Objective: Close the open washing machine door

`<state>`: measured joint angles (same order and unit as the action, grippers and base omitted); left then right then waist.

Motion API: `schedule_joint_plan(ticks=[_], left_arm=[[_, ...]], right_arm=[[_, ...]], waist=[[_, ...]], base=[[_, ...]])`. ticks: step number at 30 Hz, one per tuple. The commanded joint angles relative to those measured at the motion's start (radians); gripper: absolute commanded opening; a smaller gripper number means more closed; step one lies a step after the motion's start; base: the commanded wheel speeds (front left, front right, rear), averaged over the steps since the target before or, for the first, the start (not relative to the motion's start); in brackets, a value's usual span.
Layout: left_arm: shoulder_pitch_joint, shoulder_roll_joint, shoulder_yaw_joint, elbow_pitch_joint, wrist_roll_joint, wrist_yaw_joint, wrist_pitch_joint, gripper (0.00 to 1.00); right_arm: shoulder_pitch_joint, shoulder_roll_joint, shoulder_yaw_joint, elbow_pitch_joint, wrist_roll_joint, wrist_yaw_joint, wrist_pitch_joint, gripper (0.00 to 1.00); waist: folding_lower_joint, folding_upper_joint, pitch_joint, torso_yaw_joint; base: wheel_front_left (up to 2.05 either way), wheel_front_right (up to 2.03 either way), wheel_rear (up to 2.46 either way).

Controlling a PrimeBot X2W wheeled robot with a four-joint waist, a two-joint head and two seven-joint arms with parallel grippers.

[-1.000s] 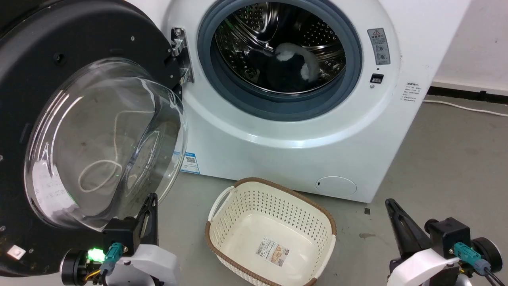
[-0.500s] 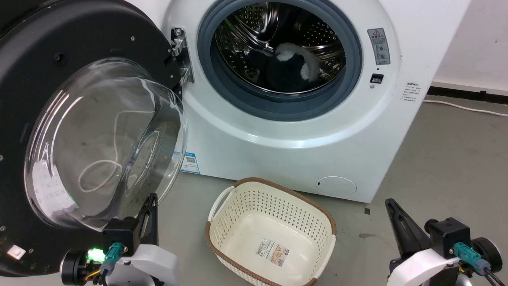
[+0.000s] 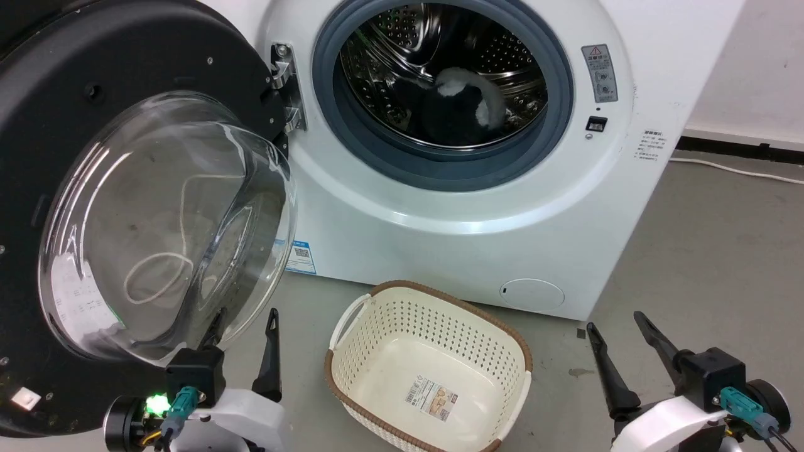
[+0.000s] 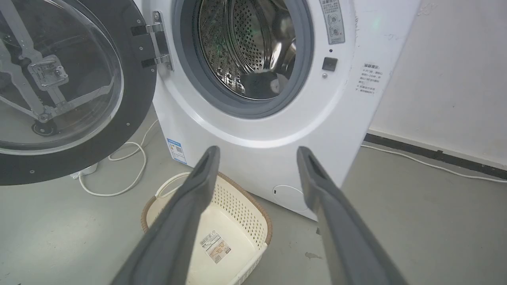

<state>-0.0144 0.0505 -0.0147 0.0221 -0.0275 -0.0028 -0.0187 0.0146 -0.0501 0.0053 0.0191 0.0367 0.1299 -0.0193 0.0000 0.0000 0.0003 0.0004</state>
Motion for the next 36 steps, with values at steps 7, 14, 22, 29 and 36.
schedule_joint_plan(ticks=[7, 14, 22, 29, 36], left_arm=[[-0.004, 0.0, -0.011, 0.022, -0.031, 0.002, -0.028, 1.0], [-0.007, 0.0, -0.02, 0.037, -0.055, 0.004, -0.047, 1.0], [-0.01, 0.0, -0.027, 0.044, -0.076, 0.002, -0.061, 0.0], [-0.022, 0.0, -0.007, -0.055, -0.097, -0.017, -0.076, 0.0], [-0.058, 0.0, 0.066, -0.255, -0.132, -0.01, -0.09, 0.0]], right_arm=[[0.017, 0.0, 0.009, 0.016, 0.039, 0.0, -0.027, 1.0], [0.023, 0.0, 0.016, 0.031, 0.068, 0.0, -0.046, 1.0], [0.026, 0.0, 0.023, 0.047, 0.091, 0.0, -0.061, 1.0], [0.03, 0.0, 0.023, 0.058, 0.116, 0.0, -0.075, 1.0], [0.034, 0.0, 0.02, 0.07, 0.14, 0.0, -0.09, 1.0]], waist=[[0.0, 0.0, 0.0, 0.0], [0.0, 0.0, 0.0, 0.003], [0.0, 0.0, 0.001, 0.004], [0.0, 0.0, 0.003, 0.013], [0.0, 0.0, 0.002, 0.051]], base=[[0.0, 0.0, 0.0], [0.0, 0.0, 0.0], [0.0, 0.0, 0.0], [0.0, 0.0, 0.0], [0.0, 0.0, 0.0]])
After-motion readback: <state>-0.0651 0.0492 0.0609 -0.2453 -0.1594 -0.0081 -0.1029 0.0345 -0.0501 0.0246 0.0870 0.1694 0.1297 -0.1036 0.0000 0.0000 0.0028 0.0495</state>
